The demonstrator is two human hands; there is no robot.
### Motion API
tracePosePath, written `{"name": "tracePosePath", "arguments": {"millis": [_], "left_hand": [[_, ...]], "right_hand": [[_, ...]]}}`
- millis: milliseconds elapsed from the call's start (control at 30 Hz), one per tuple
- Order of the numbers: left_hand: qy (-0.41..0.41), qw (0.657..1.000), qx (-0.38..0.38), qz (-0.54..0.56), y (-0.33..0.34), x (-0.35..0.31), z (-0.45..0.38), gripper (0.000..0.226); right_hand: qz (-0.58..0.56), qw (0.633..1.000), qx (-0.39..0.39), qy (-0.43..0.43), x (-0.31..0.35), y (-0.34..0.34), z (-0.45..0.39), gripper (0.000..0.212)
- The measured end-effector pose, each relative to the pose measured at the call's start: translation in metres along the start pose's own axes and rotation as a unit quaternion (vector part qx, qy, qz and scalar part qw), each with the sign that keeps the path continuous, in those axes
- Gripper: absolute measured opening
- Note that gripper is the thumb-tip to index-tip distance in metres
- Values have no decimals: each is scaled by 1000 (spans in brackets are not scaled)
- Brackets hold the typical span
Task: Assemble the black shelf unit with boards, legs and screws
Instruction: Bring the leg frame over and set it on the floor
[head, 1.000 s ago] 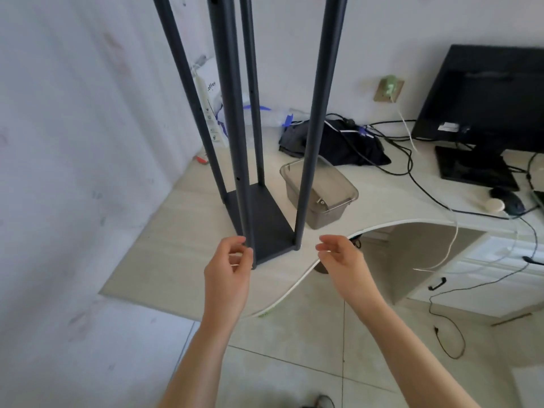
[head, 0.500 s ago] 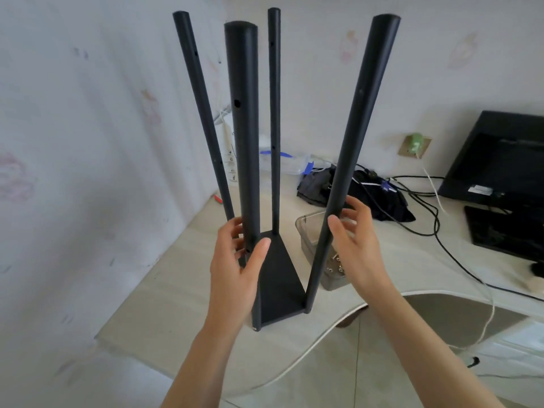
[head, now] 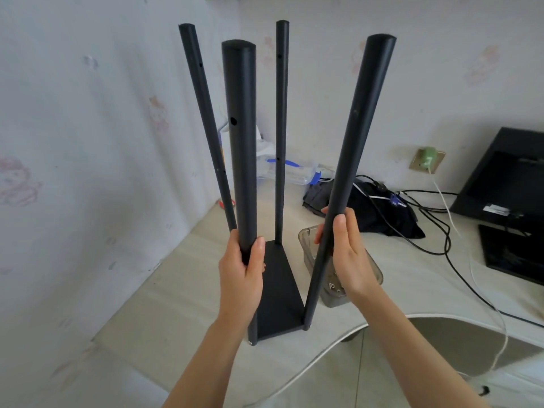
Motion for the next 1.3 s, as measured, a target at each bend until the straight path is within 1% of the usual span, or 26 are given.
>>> {"name": "tracePosePath", "arguments": {"millis": [100,233,433,500,700,867,933,1033,1167,1300], "left_hand": [[-4,1000,-14,-14,0,0,-1,31],[5,999,-31,-20,-9,-8,-9,29],[22,999,-44,-11,-28,-32,-12,26],[15,999,-44,1,-35,-41,-7,30],[19,998,-31,57,-60,-67,19,45],[9,993,-3,118,-80,-93,50,43],[13,991,7,135,-84,-105,58,33],[14,988,26,149,-89,-124,73,31],[4,980,47,194,-84,-147,96,33],[1,969,77,233,-66,-173,122,34]], "right_hand": [[2,1000,1,0,0,2,0,29],[-3,1000,1,-15,13,6,1,26],[-42,999,-2,-35,40,13,17,22],[-46,998,-9,-37,46,15,29,22],[-70,995,-66,-38,58,20,78,24],[-92,989,-109,-39,70,16,135,27],[-87,988,-124,-39,76,10,152,32],[-73,986,-146,-33,82,1,180,40],[-90,980,-171,-45,92,-19,216,29],[-90,973,-208,-47,100,-50,256,31]]}}
Point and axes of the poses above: each hand's wrist, its own z-axis away from the middle knuckle, its own y-axis out of the palm, x = y × z, the point moved 4 cm from there along -z, towards the middle knuckle, and after that the axes turned 10 degrees about y, right-handed, at the moved point
